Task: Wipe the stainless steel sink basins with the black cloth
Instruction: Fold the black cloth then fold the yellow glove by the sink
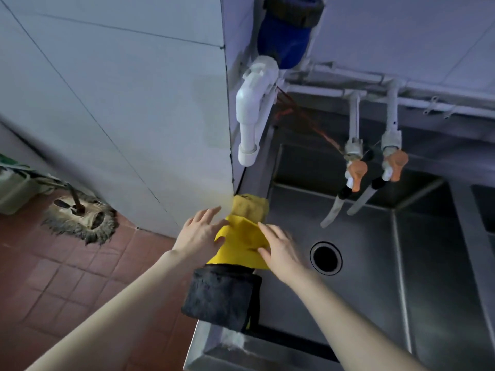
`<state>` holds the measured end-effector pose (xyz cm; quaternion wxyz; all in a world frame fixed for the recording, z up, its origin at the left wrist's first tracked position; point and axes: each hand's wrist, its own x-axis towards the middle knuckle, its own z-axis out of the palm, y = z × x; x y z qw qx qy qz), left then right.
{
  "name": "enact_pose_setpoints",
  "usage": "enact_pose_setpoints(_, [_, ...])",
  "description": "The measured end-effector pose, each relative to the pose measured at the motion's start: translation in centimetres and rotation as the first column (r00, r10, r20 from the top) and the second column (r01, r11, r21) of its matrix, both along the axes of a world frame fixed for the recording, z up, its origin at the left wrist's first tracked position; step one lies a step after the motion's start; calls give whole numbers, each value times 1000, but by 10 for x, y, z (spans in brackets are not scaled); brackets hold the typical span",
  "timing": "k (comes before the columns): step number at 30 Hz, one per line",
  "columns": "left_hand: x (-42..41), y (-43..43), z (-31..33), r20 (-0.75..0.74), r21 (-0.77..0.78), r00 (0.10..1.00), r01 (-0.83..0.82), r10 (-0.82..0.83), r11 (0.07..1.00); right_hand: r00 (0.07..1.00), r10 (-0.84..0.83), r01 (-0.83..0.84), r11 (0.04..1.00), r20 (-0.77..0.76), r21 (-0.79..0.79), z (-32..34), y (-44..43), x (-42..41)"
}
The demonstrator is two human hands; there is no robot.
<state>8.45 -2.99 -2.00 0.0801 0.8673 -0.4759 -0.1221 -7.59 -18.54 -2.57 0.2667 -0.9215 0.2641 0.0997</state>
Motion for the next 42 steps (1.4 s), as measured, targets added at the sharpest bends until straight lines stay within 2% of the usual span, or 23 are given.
enact_pose_setpoints(4, [-17, 1, -10, -192, 103, 981, 1, 19, 995, 998, 64, -64, 998, 1, -8, -3, 5, -11])
enact_pose_setpoints(6, [-22, 1, -12, -228, 159, 972, -12, 48, 987, 998, 64, -64, 997, -11, 38, -2, 6, -17])
enact_pose_setpoints(8, [-24, 0, -11, -129, 166, 990, -39, 61, 985, 999, 47, -47, 994, 2, 100, 2, 4, -27])
enact_pose_setpoints(11, [-33, -12, 4, 27, 57, 996, -81, 80, 995, 1000, 9, -13, 990, 30, 143, 12, -10, -54])
enact_pose_setpoints(13, [-47, -29, 18, 30, 5, 996, -79, 78, 997, 1000, -28, 27, 995, 9, 101, 26, -25, -83])
enact_pose_setpoints(16, [-87, -66, 36, -17, -65, 999, 45, -46, 997, 989, -143, 143, 990, 23, 8, 54, -51, -145])
enact_pose_setpoints(23, [-275, -188, 78, -91, -108, 948, 294, -304, 950, 900, -428, 431, 902, 80, -18, 104, -113, -357])
enact_pose_setpoints(27, [-401, -253, 93, -170, -218, 867, 430, -468, 876, 823, -564, 564, 825, 63, 16, 125, -140, -486])
enact_pose_setpoints(32, [-535, -317, 106, -228, -283, 760, 547, -609, 788, 738, -672, 675, 736, 65, -55, 154, -163, -627])
enact_pose_setpoints(38, [-633, -381, 100, -259, -263, 664, 650, -702, 712, 666, -740, 746, 661, 95, -82, 152, -200, -726])
enact_pose_setpoints(42, [-671, -430, 95, -293, -241, 667, 641, -685, 728, 660, -745, 751, 654, 91, -95, 146, -251, -766])
